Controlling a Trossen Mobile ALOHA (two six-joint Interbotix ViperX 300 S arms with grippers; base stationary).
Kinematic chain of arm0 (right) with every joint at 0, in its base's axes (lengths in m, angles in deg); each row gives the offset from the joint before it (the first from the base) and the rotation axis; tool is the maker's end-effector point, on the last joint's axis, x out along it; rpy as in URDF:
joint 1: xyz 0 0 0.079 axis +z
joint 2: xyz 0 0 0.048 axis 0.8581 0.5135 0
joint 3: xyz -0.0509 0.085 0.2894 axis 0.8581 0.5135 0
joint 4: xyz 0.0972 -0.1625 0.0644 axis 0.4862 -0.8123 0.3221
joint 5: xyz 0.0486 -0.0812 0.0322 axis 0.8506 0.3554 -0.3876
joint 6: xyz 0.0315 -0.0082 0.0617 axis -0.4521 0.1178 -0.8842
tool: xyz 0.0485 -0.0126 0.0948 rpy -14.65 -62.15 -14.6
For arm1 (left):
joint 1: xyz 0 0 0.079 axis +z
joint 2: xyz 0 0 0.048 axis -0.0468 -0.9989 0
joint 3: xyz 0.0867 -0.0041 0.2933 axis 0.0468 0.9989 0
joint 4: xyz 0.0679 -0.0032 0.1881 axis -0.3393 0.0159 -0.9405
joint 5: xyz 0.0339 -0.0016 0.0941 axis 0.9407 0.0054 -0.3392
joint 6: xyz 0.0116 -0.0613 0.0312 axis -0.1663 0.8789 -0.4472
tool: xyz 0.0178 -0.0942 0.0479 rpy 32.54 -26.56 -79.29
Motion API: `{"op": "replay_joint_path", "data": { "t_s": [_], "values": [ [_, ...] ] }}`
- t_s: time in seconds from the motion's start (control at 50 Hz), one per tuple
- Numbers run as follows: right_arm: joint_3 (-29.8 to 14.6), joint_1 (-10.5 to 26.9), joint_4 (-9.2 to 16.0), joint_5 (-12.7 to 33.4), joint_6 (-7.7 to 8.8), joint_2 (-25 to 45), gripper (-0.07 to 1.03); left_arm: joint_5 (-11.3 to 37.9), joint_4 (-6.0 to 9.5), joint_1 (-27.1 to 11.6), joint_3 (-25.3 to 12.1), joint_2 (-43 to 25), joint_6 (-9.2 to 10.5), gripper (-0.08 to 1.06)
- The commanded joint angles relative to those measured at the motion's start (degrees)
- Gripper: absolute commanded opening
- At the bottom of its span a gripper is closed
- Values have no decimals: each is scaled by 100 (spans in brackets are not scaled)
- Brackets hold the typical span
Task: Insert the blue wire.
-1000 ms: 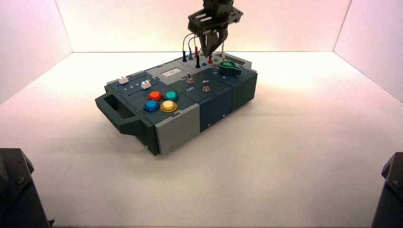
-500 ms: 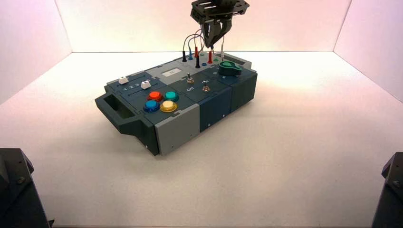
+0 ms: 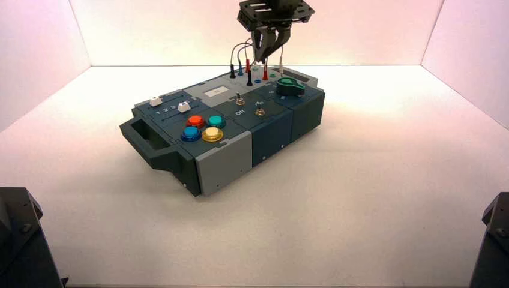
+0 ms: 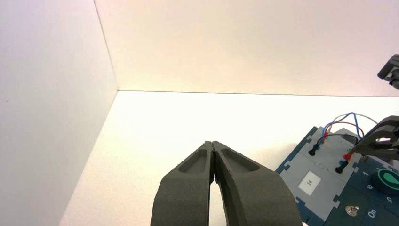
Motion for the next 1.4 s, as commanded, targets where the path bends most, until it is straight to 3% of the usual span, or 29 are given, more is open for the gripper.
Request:
{"op": "replay_joint_path", "data": {
  "t_s": [0.02, 0.6, 1.4],
  "values": [
    [-79, 62, 97, -53, -18, -272, -2, -79, -9, 70, -211, -26, -9, -3],
    [158, 114, 246, -606, -26, -229, -2, -79, -9, 70, -193, -9, -18, -3],
    [422, 114, 475, -993, -26, -123, -2, -97, -9, 70, -185, -9, -9, -3]
  ]
}}
